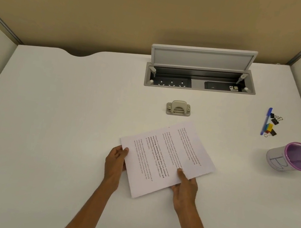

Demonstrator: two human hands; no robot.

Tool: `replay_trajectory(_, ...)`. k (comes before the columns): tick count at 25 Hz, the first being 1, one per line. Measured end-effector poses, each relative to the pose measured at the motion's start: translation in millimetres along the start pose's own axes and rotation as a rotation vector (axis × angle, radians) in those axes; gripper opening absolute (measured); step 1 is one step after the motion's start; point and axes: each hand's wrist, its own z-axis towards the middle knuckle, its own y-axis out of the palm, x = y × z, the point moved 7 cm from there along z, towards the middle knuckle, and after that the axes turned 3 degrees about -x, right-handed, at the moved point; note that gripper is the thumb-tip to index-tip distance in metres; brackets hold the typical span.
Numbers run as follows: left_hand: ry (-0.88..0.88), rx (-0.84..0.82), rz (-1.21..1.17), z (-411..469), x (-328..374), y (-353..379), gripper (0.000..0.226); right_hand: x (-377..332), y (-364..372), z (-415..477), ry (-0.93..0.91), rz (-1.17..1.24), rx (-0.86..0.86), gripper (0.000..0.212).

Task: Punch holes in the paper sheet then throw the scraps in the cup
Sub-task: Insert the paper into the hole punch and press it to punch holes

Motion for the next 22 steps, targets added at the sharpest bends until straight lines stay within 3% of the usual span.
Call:
replay_trajectory(5,-0.095,-0.126,0.032,23.9,25.6,2.6,0.040,-25.4,-15.9,15.8,0.054,-0.180,-0.188,0.046)
replay_trajectory(9,-0.133,-0.351,0.341,25.0,35.6,24.5,0.030,-34.6,-15.0,27.7,0.102,-0.349,-0.329,0.041)
replay_trajectory(12,-0.082,-0.427,0.417,20.5,39.5,41.1,0.021,-37.7,-1.5,33.8,0.129,-0.449,-0.414,0.042)
replay_trajectory(19,-0.001,-0.255,0.315,21.4,33.1,30.0,0.011,-45.3,38.2,40.0,0.073,-0.566,-0.427,0.036)
replay_trajectory(22,-0.026,-0.214,0.260,20.9,31.7,25.6,0.017,-44.2,44.7,40.2,-0.017,-0.667,-0.301,0.031)
